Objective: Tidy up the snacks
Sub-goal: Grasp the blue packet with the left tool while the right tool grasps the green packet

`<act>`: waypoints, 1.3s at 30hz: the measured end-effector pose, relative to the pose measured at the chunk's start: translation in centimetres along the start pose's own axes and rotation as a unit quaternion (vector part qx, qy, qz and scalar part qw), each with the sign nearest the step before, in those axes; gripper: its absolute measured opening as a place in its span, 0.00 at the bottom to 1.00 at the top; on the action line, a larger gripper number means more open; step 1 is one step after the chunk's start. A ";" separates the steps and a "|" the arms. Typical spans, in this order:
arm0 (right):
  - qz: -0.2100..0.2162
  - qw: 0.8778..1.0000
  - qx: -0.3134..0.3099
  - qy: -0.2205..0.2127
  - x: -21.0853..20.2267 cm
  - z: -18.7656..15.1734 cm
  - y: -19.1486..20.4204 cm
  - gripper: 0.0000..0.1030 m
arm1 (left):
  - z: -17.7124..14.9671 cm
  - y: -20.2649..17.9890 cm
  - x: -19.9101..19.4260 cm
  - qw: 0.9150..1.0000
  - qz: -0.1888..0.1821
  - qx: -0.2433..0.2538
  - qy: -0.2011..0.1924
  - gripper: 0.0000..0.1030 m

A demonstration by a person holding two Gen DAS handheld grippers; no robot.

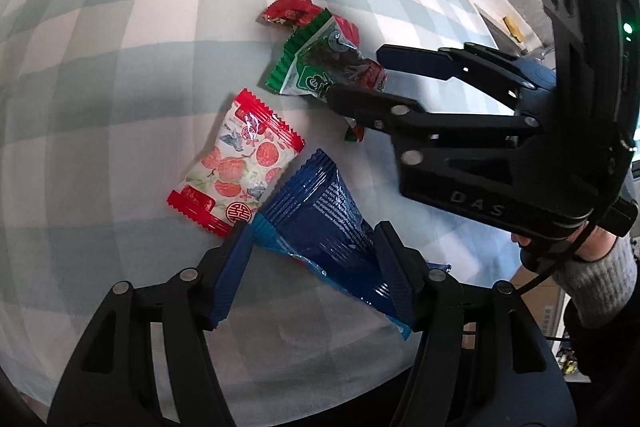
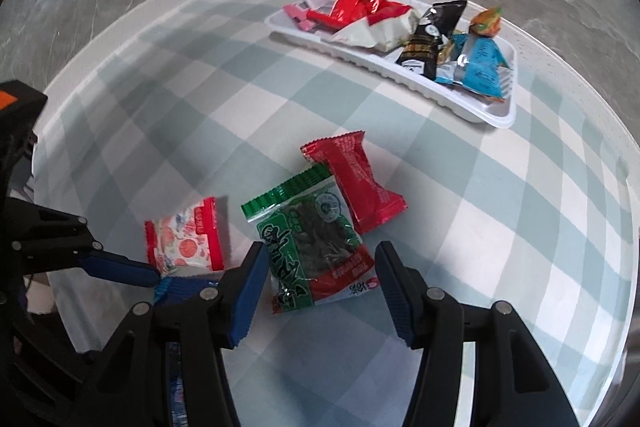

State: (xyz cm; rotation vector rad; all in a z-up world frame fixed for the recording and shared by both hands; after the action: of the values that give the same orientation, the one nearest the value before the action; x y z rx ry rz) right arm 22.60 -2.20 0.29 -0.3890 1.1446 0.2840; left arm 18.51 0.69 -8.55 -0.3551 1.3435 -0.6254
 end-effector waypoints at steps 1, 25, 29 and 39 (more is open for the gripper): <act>0.000 1.000 -0.005 -0.001 0.0 0.0 0.1 0.57 | 0.0 -0.1 0.1 1.000 0.002 0.001 0.001 0.60; 0.067 0.997 0.043 -0.006 -1.4 -1.8 -0.8 0.07 | -0.9 -2.0 0.3 0.996 -0.008 0.085 0.002 0.32; 0.071 0.995 0.065 -0.009 -1.9 -2.4 -1.5 0.07 | -1.3 -2.0 0.1 0.996 -0.020 0.082 0.000 0.30; 0.065 0.994 0.083 -0.023 -3.2 -3.3 -2.3 0.10 | -1.8 -0.9 -1.0 0.999 -0.031 0.037 -0.010 0.30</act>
State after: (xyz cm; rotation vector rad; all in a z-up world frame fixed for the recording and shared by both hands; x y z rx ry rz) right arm 19.61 -5.77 2.37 -0.1608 1.1417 0.3063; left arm 16.44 0.81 -7.66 -0.3437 1.2899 -0.7199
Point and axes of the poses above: each gripper's, at about its wrist camera, not at the fingertips, and x roughly the way its jaws point, y to its left, z to its top, the point moved 3 cm from there along x, roughly the way its jaws point, and after that the axes turned 14 degrees about -z, right-handed, at the moved point
